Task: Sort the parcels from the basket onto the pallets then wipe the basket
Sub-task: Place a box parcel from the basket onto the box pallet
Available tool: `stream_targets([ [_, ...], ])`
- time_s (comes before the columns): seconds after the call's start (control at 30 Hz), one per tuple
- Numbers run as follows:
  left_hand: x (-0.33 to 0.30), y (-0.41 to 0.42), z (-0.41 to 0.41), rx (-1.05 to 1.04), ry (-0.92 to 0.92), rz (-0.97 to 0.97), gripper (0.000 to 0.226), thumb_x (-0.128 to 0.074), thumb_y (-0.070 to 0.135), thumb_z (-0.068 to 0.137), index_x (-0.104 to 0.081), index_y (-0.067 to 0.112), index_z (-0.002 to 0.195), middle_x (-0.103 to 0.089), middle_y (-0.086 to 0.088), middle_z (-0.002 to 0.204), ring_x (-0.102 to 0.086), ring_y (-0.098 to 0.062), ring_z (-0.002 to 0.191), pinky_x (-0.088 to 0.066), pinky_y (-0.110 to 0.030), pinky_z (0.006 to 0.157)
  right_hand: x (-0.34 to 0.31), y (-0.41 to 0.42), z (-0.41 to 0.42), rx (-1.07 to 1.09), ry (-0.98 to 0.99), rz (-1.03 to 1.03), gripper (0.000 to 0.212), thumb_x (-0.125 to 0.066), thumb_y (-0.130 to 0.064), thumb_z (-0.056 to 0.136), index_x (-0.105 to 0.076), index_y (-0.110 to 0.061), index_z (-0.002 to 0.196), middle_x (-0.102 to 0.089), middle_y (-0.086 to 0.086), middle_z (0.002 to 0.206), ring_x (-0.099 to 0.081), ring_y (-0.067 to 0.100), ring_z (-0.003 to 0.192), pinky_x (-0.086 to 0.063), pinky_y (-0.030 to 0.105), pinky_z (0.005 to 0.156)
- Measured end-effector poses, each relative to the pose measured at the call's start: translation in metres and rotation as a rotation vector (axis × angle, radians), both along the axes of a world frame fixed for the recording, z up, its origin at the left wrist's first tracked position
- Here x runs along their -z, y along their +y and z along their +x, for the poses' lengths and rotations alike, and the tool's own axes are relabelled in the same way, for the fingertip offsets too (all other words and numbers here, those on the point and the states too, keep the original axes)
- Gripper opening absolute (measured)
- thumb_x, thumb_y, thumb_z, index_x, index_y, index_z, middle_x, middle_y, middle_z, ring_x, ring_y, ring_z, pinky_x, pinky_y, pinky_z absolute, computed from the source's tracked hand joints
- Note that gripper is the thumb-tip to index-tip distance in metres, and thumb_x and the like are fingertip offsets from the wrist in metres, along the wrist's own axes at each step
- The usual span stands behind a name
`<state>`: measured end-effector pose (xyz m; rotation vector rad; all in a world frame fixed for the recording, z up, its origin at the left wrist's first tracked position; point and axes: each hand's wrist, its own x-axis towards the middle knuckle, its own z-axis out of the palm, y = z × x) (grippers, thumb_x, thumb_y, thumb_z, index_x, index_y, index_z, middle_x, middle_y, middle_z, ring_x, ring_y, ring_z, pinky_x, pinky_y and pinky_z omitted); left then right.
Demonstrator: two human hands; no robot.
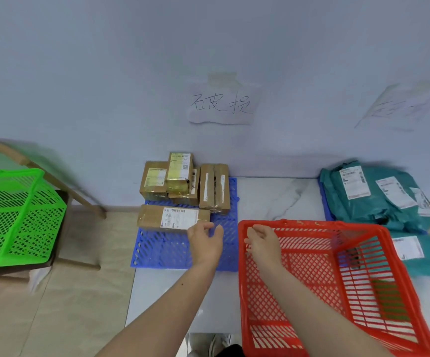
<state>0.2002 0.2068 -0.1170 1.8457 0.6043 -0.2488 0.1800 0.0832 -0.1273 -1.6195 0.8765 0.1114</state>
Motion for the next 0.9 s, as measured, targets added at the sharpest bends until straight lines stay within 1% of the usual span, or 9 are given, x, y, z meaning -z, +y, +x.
stream_targets([
  [0.07,0.000,-0.004,-0.013,0.030,-0.003,0.010,0.016,-0.068,0.026,0.088,-0.064,0.014,0.098,-0.057,-0.008,0.115,-0.062,-0.017,0.091,-0.056,-0.043,0.086,-0.002,-0.005,-0.016,0.052,-0.012,0.031,0.007,-0.060,-0.016,0.095,-0.061,-0.016,0.102,-0.067,0.004,0.091,-0.066,0.017,0.078,-0.057,0.045,0.083],
  [0.13,-0.002,-0.007,-0.026,0.061,-0.008,0.011,0.016,-0.068,0.026,0.088,-0.064,0.016,0.099,-0.056,-0.006,0.115,-0.061,-0.014,0.090,-0.055,-0.041,0.087,-0.007,-0.009,-0.033,0.081,-0.020,0.034,0.012,-0.059,-0.015,0.096,-0.061,-0.013,0.108,-0.066,0.004,0.093,-0.065,0.016,0.077,-0.053,0.034,0.072],
  [0.17,-0.004,-0.008,-0.032,0.075,-0.007,0.001,0.015,-0.068,0.027,0.088,-0.063,0.018,0.098,-0.056,-0.005,0.116,-0.061,-0.015,0.091,-0.055,-0.041,0.088,-0.008,-0.010,-0.042,0.092,-0.023,0.036,0.015,-0.059,-0.015,0.096,-0.061,-0.011,0.110,-0.066,0.003,0.093,-0.065,0.016,0.078,-0.051,0.031,0.070],
  [0.23,-0.005,-0.009,-0.044,0.104,0.002,-0.028,0.012,-0.068,0.027,0.088,-0.061,0.021,0.095,-0.057,-0.005,0.116,-0.063,-0.020,0.093,-0.055,-0.042,0.088,-0.010,-0.012,-0.059,0.119,-0.021,0.038,0.017,-0.059,-0.014,0.096,-0.060,-0.010,0.112,-0.066,0.003,0.091,-0.065,0.018,0.081,-0.051,0.033,0.073],
  [0.37,-0.004,-0.014,-0.069,0.171,0.008,-0.004,0.012,-0.069,0.027,0.087,-0.061,0.021,0.094,-0.060,-0.007,0.114,-0.061,-0.020,0.097,-0.052,-0.043,0.093,-0.015,-0.017,-0.088,0.148,-0.016,0.007,0.019,-0.060,-0.012,0.095,-0.062,-0.005,0.113,-0.067,0.006,0.093,-0.066,0.022,0.085,-0.054,0.041,0.083],
  [0.53,-0.008,-0.031,-0.101,0.211,0.024,-0.028,0.009,-0.068,0.022,0.087,-0.059,0.020,0.087,-0.065,-0.004,0.102,-0.063,-0.022,0.093,-0.053,-0.042,0.089,-0.018,-0.035,-0.120,0.178,-0.011,0.035,0.015,-0.062,-0.015,0.094,-0.061,-0.010,0.109,-0.067,0.002,0.087,-0.066,0.017,0.078,-0.055,0.039,0.076],
  [0.7,-0.005,-0.067,-0.131,0.258,0.042,-0.023,0.008,-0.067,0.020,0.087,-0.061,0.018,0.091,-0.067,0.001,0.095,-0.065,-0.020,0.093,-0.053,-0.040,0.090,-0.014,-0.071,-0.143,0.191,-0.012,0.040,0.019,-0.062,-0.017,0.094,-0.062,-0.011,0.112,-0.069,0.005,0.097,-0.068,0.015,0.077,-0.058,0.039,0.079],
  [0.77,-0.003,-0.090,-0.142,0.277,0.032,-0.006,0.009,-0.067,0.019,0.087,-0.060,0.017,0.092,-0.067,0.001,0.095,-0.064,-0.019,0.093,-0.051,-0.036,0.091,-0.012,-0.092,-0.153,0.203,-0.018,0.054,0.018,-0.062,-0.015,0.094,-0.062,-0.010,0.111,-0.070,0.006,0.097,-0.068,0.013,0.073,-0.058,0.037,0.075],
  [0.9,-0.002,-0.147,-0.166,0.299,0.002,-0.017,0.010,-0.067,0.011,0.086,-0.058,0.015,0.086,-0.062,0.000,0.086,-0.058,-0.019,0.084,-0.047,-0.033,0.086,-0.011,-0.143,-0.177,0.242,-0.025,0.083,0.013,-0.061,-0.011,0.095,-0.059,-0.013,0.108,-0.068,0.006,0.095,-0.065,0.010,0.068,-0.051,0.025,0.059],
])
